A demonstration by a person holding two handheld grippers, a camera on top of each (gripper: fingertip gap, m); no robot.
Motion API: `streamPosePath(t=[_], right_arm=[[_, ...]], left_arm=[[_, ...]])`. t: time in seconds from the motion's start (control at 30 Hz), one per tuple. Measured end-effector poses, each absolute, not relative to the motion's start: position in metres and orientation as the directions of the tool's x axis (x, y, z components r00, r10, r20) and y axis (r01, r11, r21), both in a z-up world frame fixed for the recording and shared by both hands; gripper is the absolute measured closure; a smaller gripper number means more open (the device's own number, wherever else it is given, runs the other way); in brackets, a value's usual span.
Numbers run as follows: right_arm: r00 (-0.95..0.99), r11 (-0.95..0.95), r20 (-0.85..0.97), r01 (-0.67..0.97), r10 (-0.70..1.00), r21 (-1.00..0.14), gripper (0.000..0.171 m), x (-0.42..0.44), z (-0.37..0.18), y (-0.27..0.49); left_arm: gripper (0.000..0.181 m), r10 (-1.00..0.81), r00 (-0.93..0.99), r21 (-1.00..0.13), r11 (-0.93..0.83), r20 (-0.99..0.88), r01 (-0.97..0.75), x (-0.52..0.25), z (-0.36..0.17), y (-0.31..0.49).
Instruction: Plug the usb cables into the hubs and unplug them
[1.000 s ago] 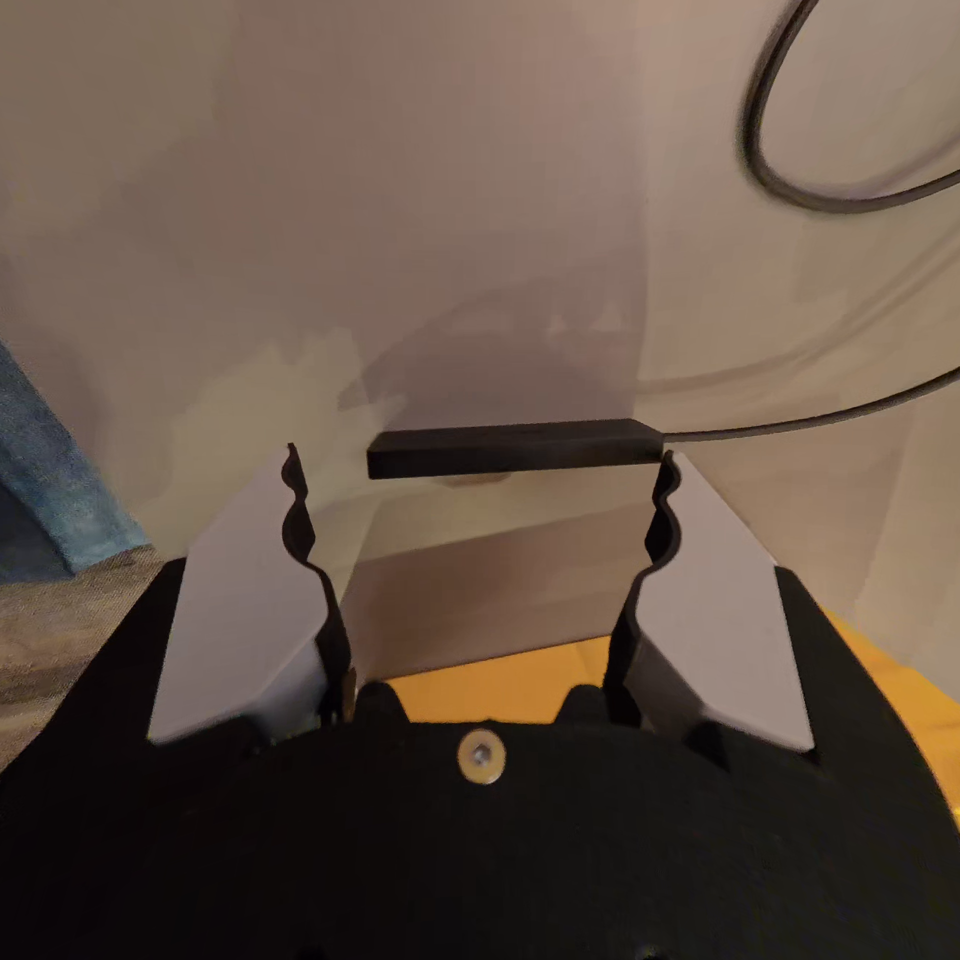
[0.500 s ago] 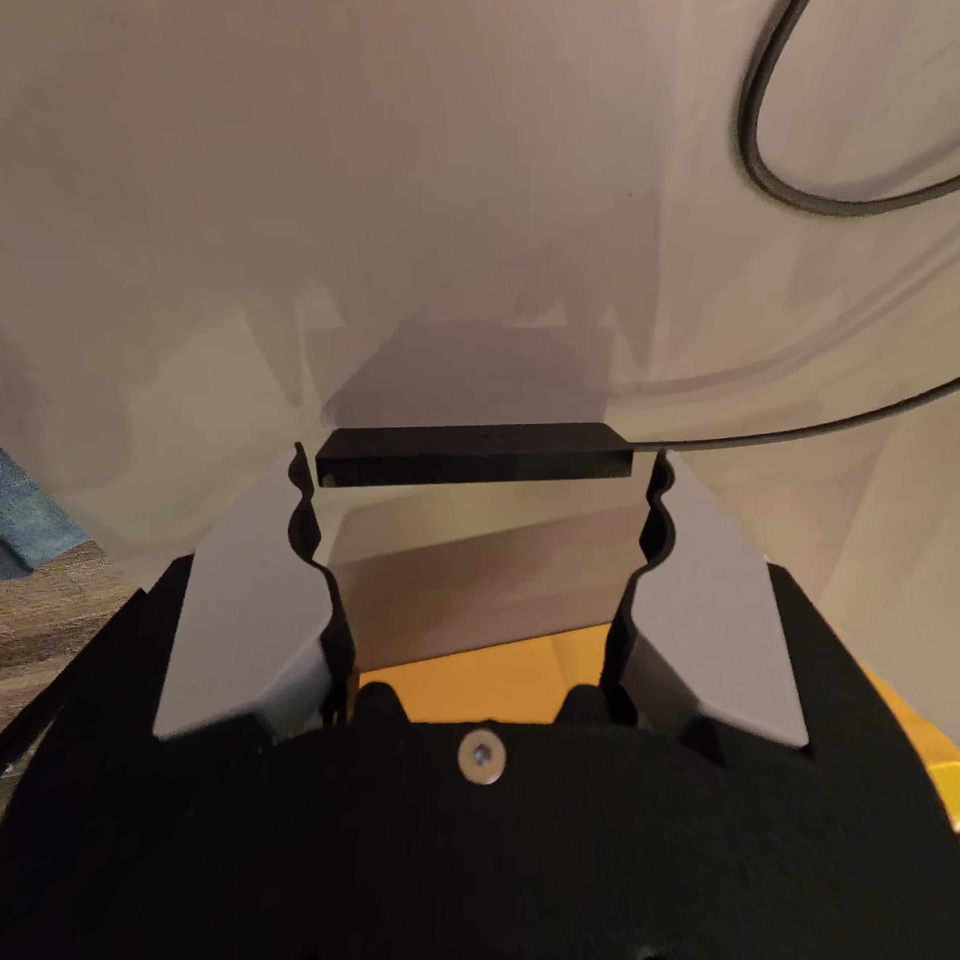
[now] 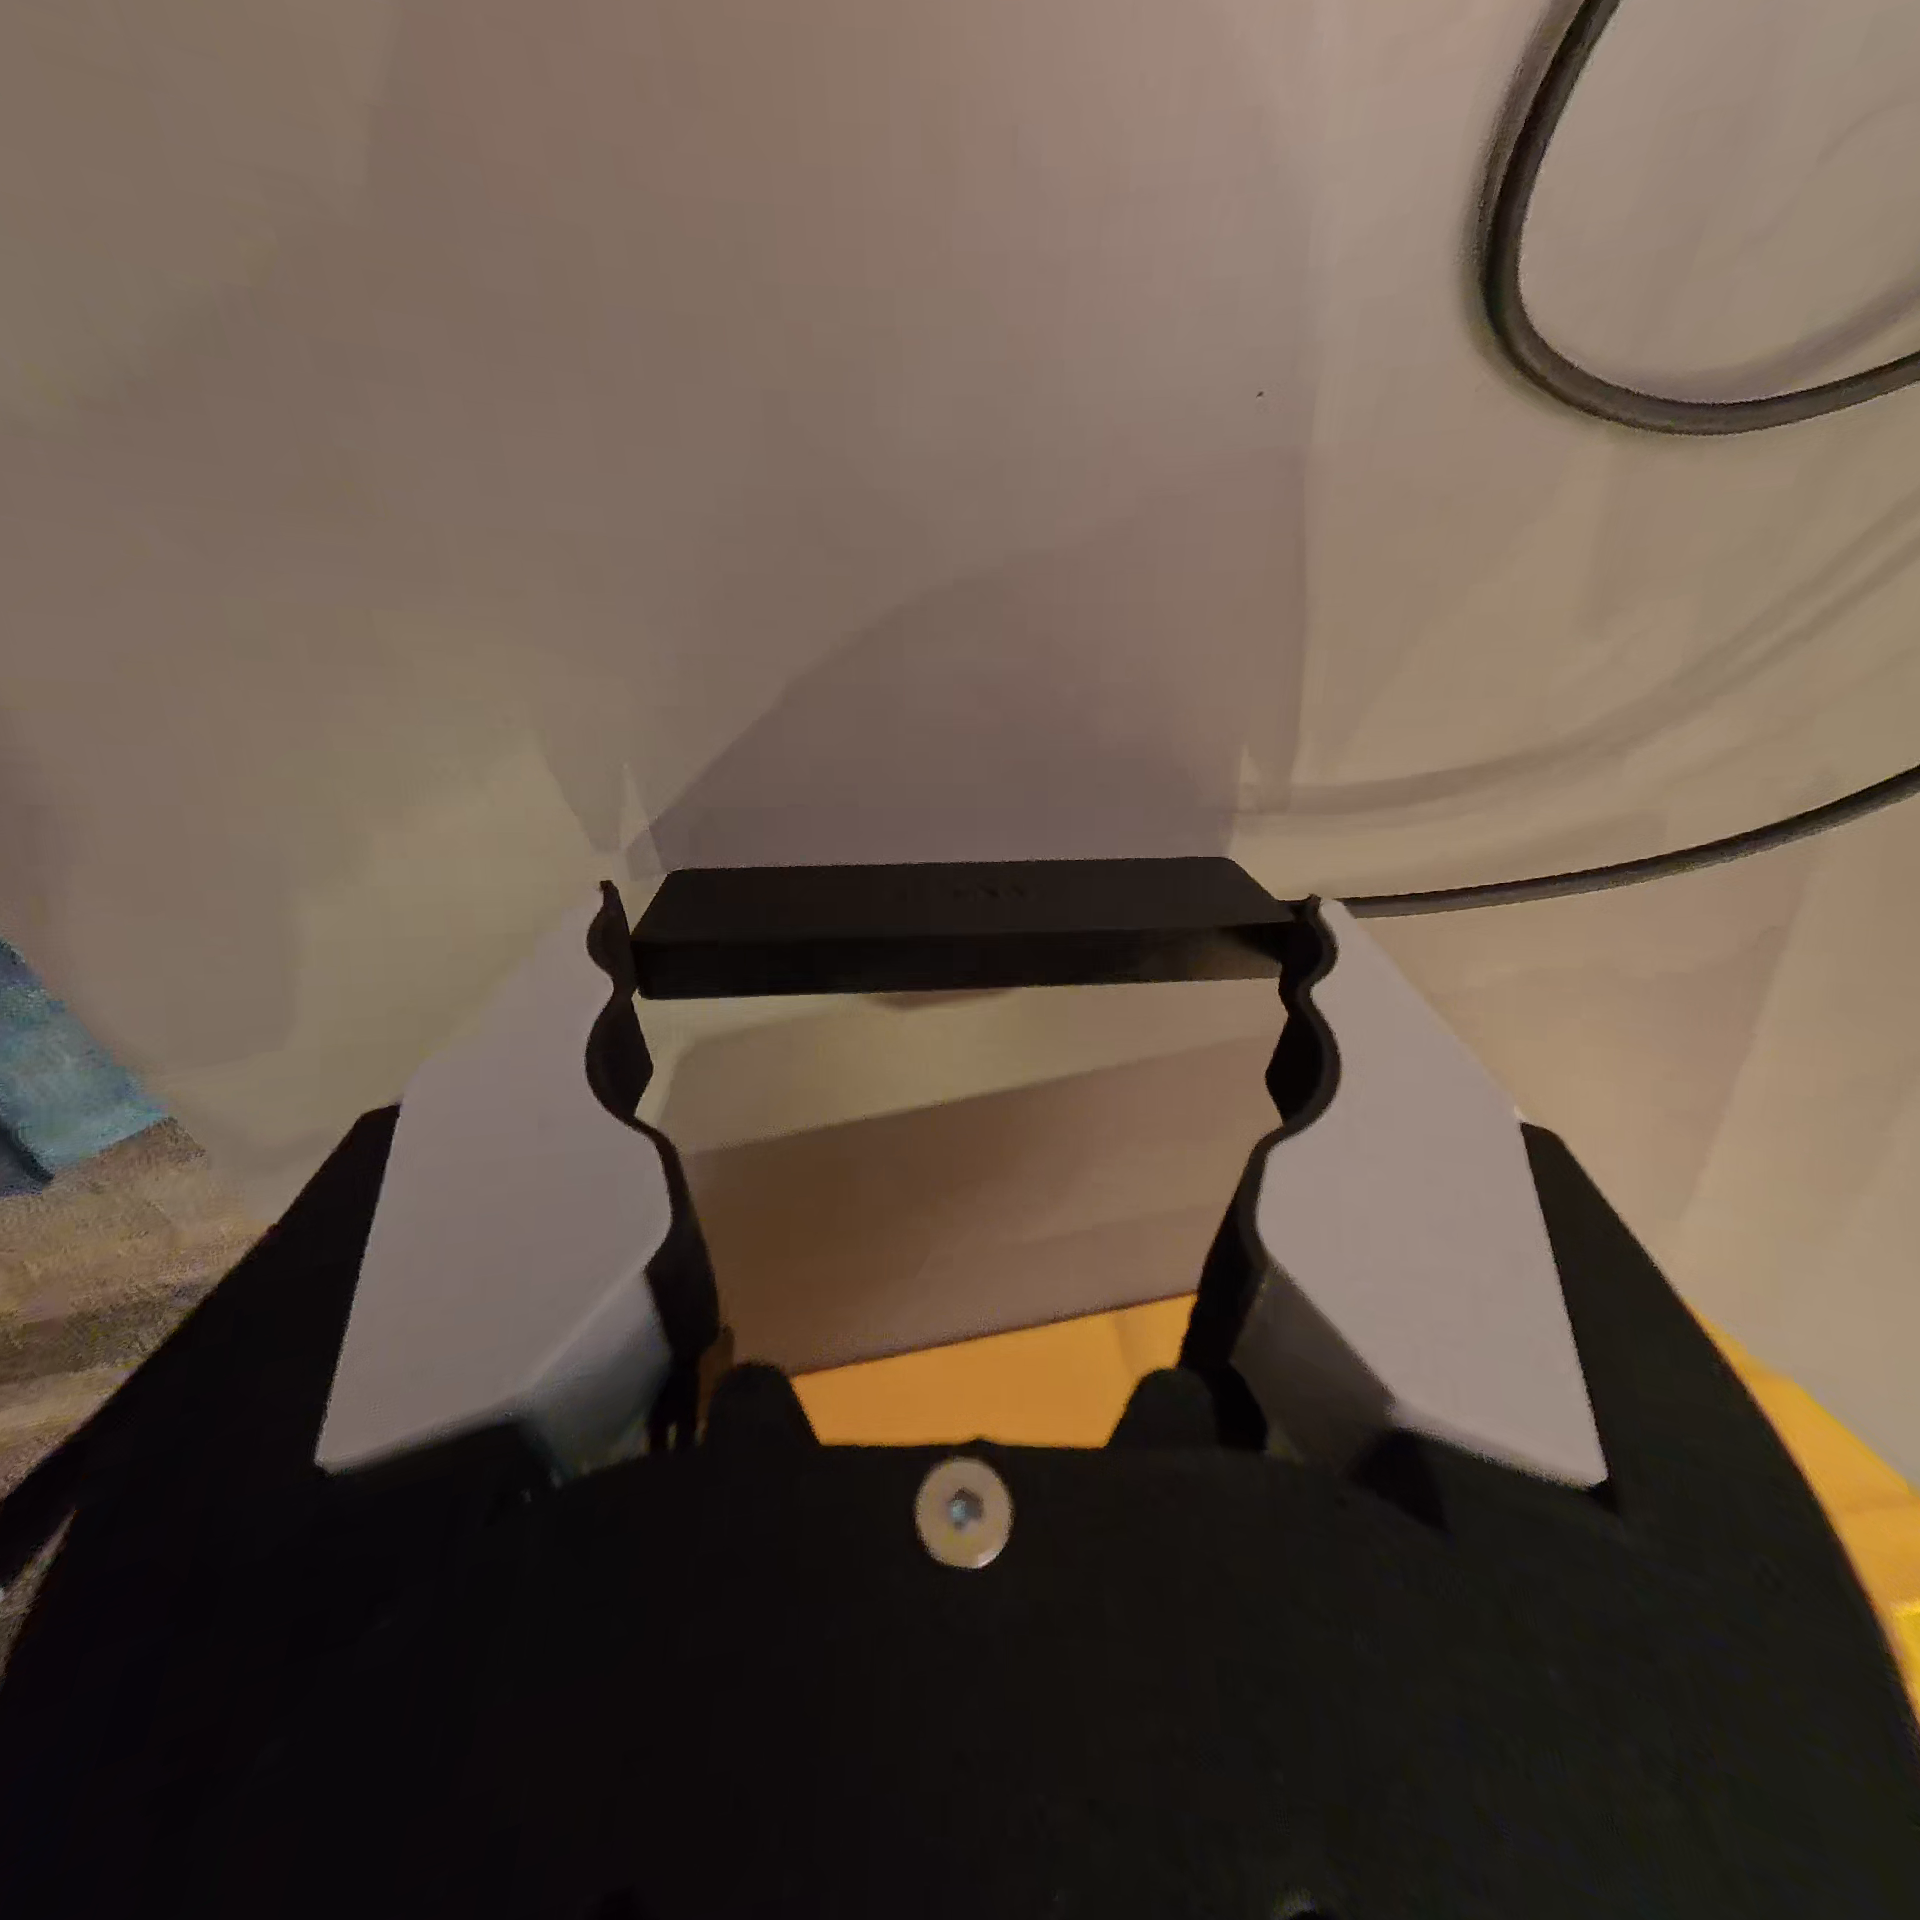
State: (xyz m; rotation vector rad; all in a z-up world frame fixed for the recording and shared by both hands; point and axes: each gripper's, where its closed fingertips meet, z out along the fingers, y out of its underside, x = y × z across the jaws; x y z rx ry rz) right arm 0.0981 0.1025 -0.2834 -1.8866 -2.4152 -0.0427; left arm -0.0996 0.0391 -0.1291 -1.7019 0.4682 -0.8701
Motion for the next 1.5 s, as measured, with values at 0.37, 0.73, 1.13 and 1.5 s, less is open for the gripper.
streamPosePath(t=[0.37, 0.73, 1.13, 1.5], right_arm=[[-0.082, 0.054, -0.043, 0.893, 0.996, -0.447, 0.05, 0.062, -0.246, 0.091], [-0.107, -0.189, -0.276, 0.496, 0.955, -0.848, 0.051, 0.006, -0.163, 0.074], [-0.179, -0.334, -0.391, 0.279, 0.903, -0.9, 0.051, -0.018, -0.136, 0.075], [-0.113, 0.012, -0.115, 0.762, 0.987, -0.648, 0.05, 0.027, -0.262, 0.072]], left_arm=[[0.166, -0.691, 0.652, -0.943, -0.31, 0.312, 0.124, -0.099, -0.129, 0.04], [0.166, -0.701, 0.645, -0.947, -0.296, 0.305, 0.125, -0.094, -0.122, 0.039], [0.166, -0.696, 0.647, -0.945, -0.301, 0.311, 0.131, -0.094, -0.124, 0.04], [0.166, -0.692, 0.65, -0.942, -0.315, 0.313, 0.117, -0.093, -0.132, 0.041]])
